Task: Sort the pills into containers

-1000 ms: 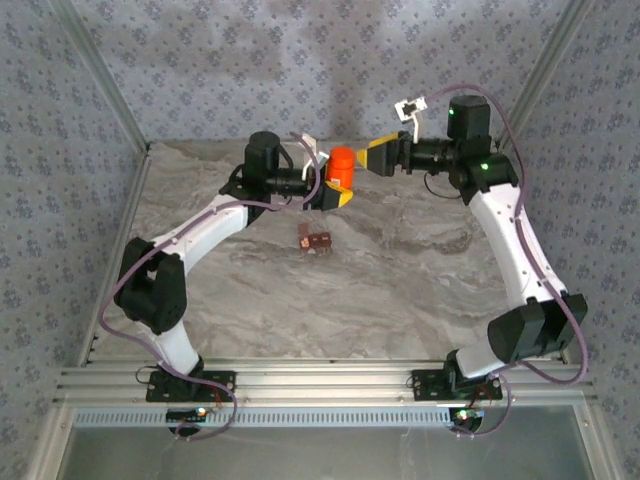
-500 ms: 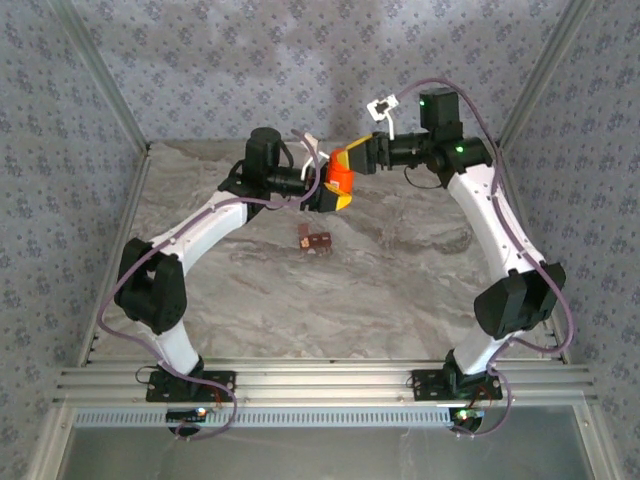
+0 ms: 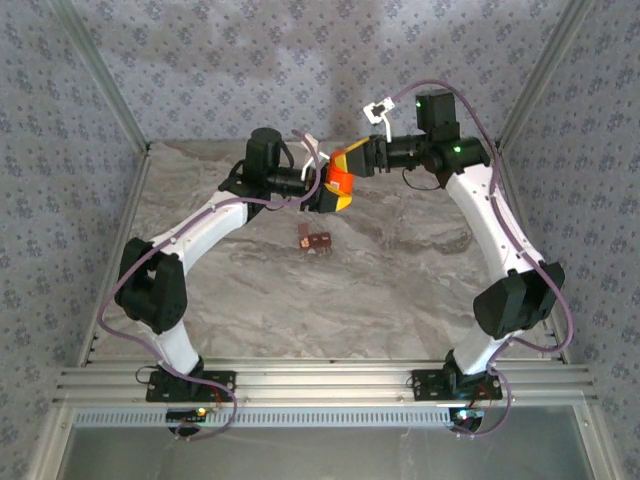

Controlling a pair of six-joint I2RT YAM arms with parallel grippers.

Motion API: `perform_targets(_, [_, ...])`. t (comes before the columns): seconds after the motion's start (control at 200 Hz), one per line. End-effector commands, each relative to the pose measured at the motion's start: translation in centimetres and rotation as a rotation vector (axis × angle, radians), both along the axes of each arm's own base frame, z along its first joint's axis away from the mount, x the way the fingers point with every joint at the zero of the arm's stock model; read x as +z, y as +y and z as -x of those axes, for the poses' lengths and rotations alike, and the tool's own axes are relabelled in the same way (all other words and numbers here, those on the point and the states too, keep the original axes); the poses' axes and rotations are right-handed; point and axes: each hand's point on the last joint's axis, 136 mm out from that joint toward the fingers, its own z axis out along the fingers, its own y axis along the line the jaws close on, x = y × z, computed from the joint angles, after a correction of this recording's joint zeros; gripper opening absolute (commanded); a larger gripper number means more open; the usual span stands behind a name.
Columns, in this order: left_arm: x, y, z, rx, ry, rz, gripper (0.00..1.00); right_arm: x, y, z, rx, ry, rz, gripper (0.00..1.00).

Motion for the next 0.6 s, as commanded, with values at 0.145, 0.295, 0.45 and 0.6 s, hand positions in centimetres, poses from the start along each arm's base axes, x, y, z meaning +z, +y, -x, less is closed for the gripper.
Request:
perform_targets(0.145, [1.6,-0.2,-0.1,-0.015,-0.063,0.032,0.0,-0.4,-0.1,0.2,-0.02,0.01,0.02,0.5])
perform_targets(0.295, [1.7,-0.2,-1.5,0.081,-0.085,0.03,0.0,-2.3,-0.1,-1.0,-0.17,0.056,0.102,0.42])
perform_targets(0.45, [1.8,0.0,-3.3,0.237,-0.139,0.048,0.0,-4.2,0.1,-2.7,-0.374,0.14,0.127,0.36])
perform_targets(0.6, [1.6,-0.6,-3.6,0.329,-0.191,0.05,0.0,-5.1,0.1,-3.9,-0.54,0.194,0.136,0.36])
